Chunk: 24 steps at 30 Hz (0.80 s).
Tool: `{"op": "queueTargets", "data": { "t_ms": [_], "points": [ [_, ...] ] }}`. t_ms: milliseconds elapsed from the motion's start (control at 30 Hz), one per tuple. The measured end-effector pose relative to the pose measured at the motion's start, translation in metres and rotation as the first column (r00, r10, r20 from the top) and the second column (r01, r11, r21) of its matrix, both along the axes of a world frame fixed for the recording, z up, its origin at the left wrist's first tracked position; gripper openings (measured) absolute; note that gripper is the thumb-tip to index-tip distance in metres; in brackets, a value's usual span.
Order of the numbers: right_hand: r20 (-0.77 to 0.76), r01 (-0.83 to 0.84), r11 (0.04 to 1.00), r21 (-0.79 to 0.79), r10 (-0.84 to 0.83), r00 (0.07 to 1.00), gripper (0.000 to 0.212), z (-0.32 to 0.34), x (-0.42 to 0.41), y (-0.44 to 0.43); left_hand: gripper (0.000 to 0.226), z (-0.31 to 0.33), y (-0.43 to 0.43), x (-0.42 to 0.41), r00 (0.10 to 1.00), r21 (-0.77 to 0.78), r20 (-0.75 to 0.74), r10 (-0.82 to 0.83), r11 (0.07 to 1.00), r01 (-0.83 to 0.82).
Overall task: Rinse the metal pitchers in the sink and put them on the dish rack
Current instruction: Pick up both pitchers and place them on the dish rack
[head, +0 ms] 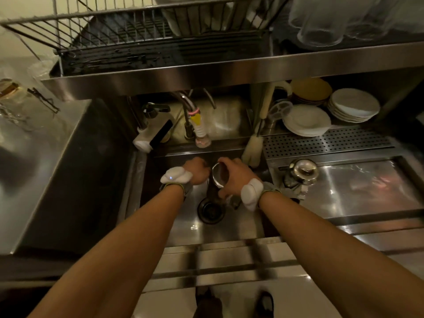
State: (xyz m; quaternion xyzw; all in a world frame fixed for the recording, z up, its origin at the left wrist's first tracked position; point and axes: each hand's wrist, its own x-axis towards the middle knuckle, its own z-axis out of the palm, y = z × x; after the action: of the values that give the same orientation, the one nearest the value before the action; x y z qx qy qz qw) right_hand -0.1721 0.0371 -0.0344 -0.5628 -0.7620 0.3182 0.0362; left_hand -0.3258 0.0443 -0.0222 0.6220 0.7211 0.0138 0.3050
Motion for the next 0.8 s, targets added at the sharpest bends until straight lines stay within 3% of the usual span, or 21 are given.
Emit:
{"op": "queueTargets", "data": {
  "t_ms": [100, 167, 267, 400, 567, 800],
  "points": [
    [0.031, -0.044, 0.998, 0.053, 0.043, 0.999, 0.103, 0.007, 0.025, -0.005, 0.028, 0.025, 0.007, 0.042, 0.990, 0.165, 0.128, 0.063, 0.983, -0.084],
    [0.039, -0.095, 0.993, 0.068, 0.093, 0.995, 0.098, 0.005, 0.041, -0.009, 0.034, 0.039, 0.011, 0.079, 0.991, 0.209, 0.131, -0.019, 0.978, -0.009],
    [0.126, -0.140, 0.990, 0.036, 0.134, 0.983, 0.084, 0.005, 0.053, -0.018, 0.050, 0.054, 0.017, 0.127, 0.973, 0.186, 0.088, -0.212, 0.963, 0.193],
    [0.027, -0.124, 0.992, 0.006, 0.123, 0.992, 0.068, -0.001, 0.074, -0.029, 0.060, 0.055, 0.031, 0.171, 0.936, 0.063, 0.030, -0.351, 0.935, 0.348],
    [-0.101, -0.168, 0.984, 0.060, 0.174, 0.980, 0.098, 0.005, 0.092, -0.027, 0.057, 0.062, 0.037, 0.176, 0.944, 0.015, 0.039, -0.329, 0.944, 0.329],
    [-0.031, -0.177, 0.983, 0.049, 0.179, 0.983, 0.101, 0.053, 0.110, -0.003, 0.045, 0.093, 0.038, 0.166, 0.937, 0.052, -0.052, -0.345, 0.936, 0.347]
  ]
}}
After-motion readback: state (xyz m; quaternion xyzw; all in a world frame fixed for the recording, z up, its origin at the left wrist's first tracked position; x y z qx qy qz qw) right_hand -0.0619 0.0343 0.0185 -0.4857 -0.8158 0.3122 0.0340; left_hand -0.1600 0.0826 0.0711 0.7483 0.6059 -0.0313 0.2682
